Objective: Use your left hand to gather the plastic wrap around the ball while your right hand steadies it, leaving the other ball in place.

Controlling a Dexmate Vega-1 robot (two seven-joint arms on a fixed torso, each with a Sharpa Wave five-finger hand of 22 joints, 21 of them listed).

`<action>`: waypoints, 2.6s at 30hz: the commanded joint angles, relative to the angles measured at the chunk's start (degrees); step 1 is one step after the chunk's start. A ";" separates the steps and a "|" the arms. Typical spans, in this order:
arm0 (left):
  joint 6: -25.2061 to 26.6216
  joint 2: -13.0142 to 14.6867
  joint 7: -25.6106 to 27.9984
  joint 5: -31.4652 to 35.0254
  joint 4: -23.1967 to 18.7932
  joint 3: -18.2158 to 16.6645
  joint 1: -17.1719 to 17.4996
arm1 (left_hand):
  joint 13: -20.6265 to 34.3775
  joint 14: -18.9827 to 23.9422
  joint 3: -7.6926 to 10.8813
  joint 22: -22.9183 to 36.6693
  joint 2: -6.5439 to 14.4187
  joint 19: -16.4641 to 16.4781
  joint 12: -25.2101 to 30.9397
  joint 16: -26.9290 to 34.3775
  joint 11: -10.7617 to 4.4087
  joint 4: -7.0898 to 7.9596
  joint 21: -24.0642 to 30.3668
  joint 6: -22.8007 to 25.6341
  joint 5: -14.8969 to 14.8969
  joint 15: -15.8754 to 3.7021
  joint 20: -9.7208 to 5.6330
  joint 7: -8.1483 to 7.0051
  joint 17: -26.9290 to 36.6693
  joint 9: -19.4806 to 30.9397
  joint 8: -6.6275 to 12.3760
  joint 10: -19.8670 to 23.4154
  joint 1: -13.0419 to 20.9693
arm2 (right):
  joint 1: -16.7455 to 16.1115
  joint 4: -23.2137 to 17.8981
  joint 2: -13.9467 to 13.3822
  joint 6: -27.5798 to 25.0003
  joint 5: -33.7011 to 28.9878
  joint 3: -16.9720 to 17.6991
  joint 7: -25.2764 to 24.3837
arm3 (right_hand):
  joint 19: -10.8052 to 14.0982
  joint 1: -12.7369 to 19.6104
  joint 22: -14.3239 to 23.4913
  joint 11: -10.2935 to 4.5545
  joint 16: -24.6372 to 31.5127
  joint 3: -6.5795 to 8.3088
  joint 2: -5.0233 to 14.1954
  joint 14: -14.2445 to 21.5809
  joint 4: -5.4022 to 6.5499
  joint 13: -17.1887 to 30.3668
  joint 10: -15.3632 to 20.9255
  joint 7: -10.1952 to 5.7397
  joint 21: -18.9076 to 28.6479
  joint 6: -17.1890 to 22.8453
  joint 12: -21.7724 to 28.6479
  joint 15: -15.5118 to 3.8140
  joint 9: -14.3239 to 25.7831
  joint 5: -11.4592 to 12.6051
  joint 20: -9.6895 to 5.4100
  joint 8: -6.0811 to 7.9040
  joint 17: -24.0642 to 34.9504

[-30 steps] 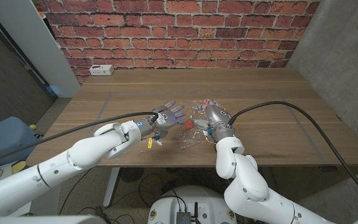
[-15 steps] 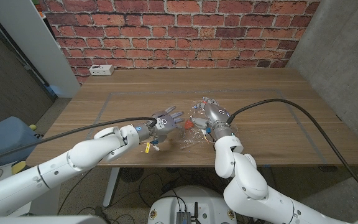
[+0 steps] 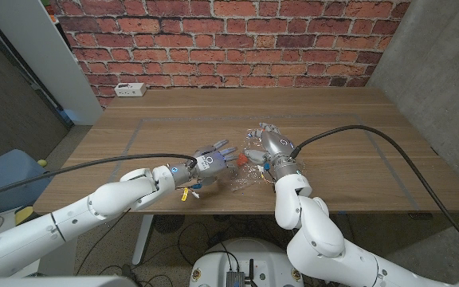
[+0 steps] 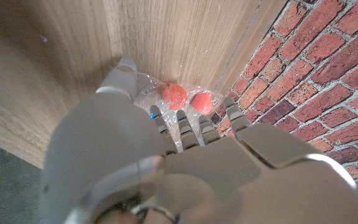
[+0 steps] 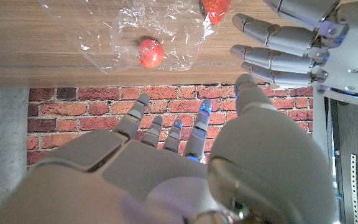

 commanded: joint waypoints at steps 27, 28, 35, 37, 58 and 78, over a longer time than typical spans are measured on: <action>-0.58 -4.04 10.23 -7.04 9.69 6.05 -4.23 | -0.04 14.26 -0.08 0.57 9.42 10.13 2.61 0.43 -1.01 1.07 0.42 32.74 -0.14 -6.91 -3.11 8.60 0.34 1.73 6.93 17.41 -0.28 | -0.04 0.58 1.02 -1.26 -3.36 -1.35 -1.67 | 1.06 -0.66 0.05 -0.02 0.74 -0.44 0.44 1.21 -0.05 0.12 1.11 0.00 0.59 0.00 0.56 -0.16 0.07 0.22 -0.16 0.14 0.28; -0.66 -3.85 8.96 -8.38 9.07 5.69 -4.16 | 0.03 14.16 0.37 0.61 9.95 10.12 2.23 0.28 -0.58 1.25 0.40 32.16 -0.10 -6.51 -3.12 9.03 0.43 2.27 7.11 16.81 -0.27 | -0.15 0.57 1.03 -1.09 -3.28 -1.23 -1.77 | 1.08 -0.66 0.05 0.04 0.74 -0.45 0.45 1.21 -0.05 0.12 1.20 0.03 0.60 -0.01 0.60 -0.15 0.07 0.22 -0.18 0.14 0.28; -3.47 -2.87 -4.23 -23.51 4.75 2.33 -5.02 | 0.68 14.83 3.57 0.88 11.21 10.74 1.45 0.50 -0.15 1.75 0.75 29.62 0.40 -4.98 -2.72 12.69 1.08 5.10 8.75 16.10 0.59 | -1.68 1.26 1.32 1.37 -2.60 0.31 -4.84 | 1.34 -0.66 0.05 0.05 0.85 -0.45 0.68 1.43 -0.04 0.11 1.32 0.03 0.70 0.01 0.63 -0.34 0.08 0.24 -0.29 0.17 0.29; -4.25 -2.91 -8.15 -27.49 4.07 1.67 -5.78 | 0.93 15.98 4.59 0.99 11.03 11.12 1.60 0.90 -0.18 1.81 1.00 29.40 0.61 -4.52 -2.59 13.44 1.21 6.07 9.64 16.84 0.87 | -2.61 1.65 1.49 2.93 -2.14 1.16 -6.82 | 1.55 -0.64 0.05 0.03 0.92 -0.44 0.81 1.59 -0.04 0.11 1.52 0.04 0.78 0.01 0.70 -0.50 0.08 0.25 -0.48 0.19 0.29; -5.95 -5.40 -14.08 -27.55 1.62 -1.73 -11.88 | 2.27 20.84 9.01 1.55 7.92 12.92 2.27 1.01 -0.08 -0.11 2.65 32.35 3.28 -4.79 -2.36 16.99 0.82 12.41 17.55 21.53 1.24 | -8.49 4.77 2.76 14.68 0.77 8.09 -17.60 | 3.54 -0.89 0.04 -0.02 1.66 -0.78 1.35 3.53 -0.07 0.09 3.06 0.31 1.43 -0.60 1.13 -1.28 0.07 0.18 -0.83 0.08 0.27; -10.39 -16.96 -8.37 -25.01 18.73 6.06 -25.48 | 2.67 22.74 10.20 1.57 7.26 14.16 2.11 1.03 -0.63 0.03 3.52 30.49 5.09 -5.79 -2.54 15.91 0.99 14.88 19.58 23.07 -0.08 | -11.45 8.54 4.19 22.56 0.80 12.44 -27.95 | 4.61 -1.01 0.05 0.06 2.00 -1.06 1.52 4.58 -0.20 0.08 3.94 0.63 1.70 -0.78 1.29 -1.83 0.04 0.11 -1.10 0.12 0.24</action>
